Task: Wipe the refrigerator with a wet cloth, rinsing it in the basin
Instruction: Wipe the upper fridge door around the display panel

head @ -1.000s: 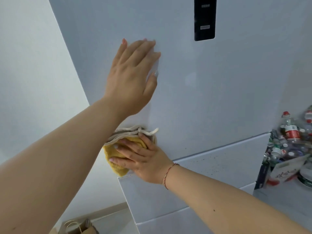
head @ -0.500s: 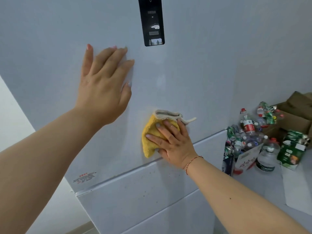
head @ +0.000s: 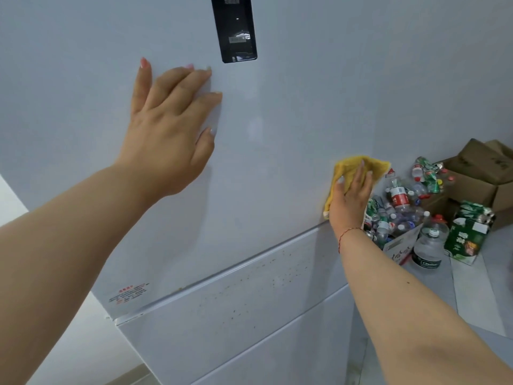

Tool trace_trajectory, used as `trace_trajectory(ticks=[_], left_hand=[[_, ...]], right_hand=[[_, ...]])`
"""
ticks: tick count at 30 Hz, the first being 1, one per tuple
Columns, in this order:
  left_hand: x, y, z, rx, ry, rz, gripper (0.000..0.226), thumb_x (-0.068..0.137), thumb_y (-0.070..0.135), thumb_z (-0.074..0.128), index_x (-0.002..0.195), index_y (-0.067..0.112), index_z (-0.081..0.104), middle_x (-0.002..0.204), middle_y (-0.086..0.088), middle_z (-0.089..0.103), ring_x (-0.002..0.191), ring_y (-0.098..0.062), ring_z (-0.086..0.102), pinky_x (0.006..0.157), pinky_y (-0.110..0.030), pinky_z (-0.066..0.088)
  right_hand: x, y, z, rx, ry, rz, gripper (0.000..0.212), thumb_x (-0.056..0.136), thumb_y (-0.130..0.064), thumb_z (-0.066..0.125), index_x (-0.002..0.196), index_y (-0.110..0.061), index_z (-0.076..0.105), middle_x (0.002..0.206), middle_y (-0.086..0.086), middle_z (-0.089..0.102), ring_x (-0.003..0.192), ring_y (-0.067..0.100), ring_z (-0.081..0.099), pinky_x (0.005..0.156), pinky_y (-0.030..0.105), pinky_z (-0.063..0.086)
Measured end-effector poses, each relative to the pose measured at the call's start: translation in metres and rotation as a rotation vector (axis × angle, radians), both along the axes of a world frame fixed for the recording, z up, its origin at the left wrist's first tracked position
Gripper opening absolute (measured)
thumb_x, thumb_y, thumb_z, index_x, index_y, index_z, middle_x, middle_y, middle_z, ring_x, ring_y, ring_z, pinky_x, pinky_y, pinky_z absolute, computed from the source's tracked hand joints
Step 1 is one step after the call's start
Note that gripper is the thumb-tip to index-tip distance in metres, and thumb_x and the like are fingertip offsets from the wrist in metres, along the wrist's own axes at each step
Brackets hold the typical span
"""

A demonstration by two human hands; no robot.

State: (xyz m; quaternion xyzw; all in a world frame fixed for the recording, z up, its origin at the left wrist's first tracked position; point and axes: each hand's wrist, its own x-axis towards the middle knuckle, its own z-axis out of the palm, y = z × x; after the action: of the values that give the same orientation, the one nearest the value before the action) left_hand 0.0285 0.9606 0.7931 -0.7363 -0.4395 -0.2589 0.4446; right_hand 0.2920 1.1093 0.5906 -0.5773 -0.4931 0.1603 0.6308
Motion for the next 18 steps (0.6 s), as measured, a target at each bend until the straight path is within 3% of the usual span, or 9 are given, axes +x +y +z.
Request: trace_trajectory(ticks=[4, 7, 13, 18], left_hand=[[0.002, -0.003, 0.003, -0.030, -0.011, -0.015, 0.047, 0.091, 0.028, 0.039, 0.129, 0.007, 0.057, 0.145, -0.012, 0.045, 0.139, -0.031, 0.031, 0.117, -0.053, -0.001], [-0.001, -0.010, 0.004, -0.052, 0.013, 0.003, 0.048, 0.090, 0.027, 0.038, 0.129, 0.006, 0.056, 0.144, -0.012, 0.047, 0.138, -0.030, 0.034, 0.118, -0.051, 0.002], [-0.014, -0.024, 0.001, -0.059, -0.015, -0.043, 0.043, 0.087, 0.019, 0.041, 0.121, 0.001, 0.060, 0.137, -0.014, 0.053, 0.132, -0.033, 0.042, 0.118, -0.047, 0.014], [-0.027, -0.043, -0.002, -0.059, -0.019, -0.049, 0.039, 0.088, 0.017, 0.043, 0.116, 0.000, 0.063, 0.133, -0.016, 0.056, 0.129, -0.035, 0.046, 0.116, -0.050, 0.024]], right_hand=[[-0.024, -0.004, 0.003, -0.118, 0.277, -0.068, 0.059, 0.099, -0.049, 0.025, 0.151, -0.036, 0.001, 0.161, 0.005, -0.004, 0.147, 0.026, 0.007, 0.117, 0.049, 0.019], [-0.058, -0.020, 0.002, -0.143, 0.379, -0.067, 0.061, 0.098, -0.047, 0.027, 0.152, -0.031, 0.002, 0.160, 0.009, -0.003, 0.147, 0.026, 0.007, 0.117, 0.047, 0.018], [-0.148, -0.082, -0.009, -0.077, 0.335, 0.008, 0.075, 0.088, -0.053, 0.026, 0.153, -0.024, 0.004, 0.160, 0.012, -0.001, 0.147, 0.025, 0.003, 0.119, 0.043, 0.011], [-0.218, -0.143, -0.022, -0.017, 0.175, 0.117, 0.079, 0.086, -0.056, 0.026, 0.152, -0.017, 0.005, 0.158, 0.018, 0.001, 0.146, 0.026, -0.002, 0.117, 0.036, 0.000]])
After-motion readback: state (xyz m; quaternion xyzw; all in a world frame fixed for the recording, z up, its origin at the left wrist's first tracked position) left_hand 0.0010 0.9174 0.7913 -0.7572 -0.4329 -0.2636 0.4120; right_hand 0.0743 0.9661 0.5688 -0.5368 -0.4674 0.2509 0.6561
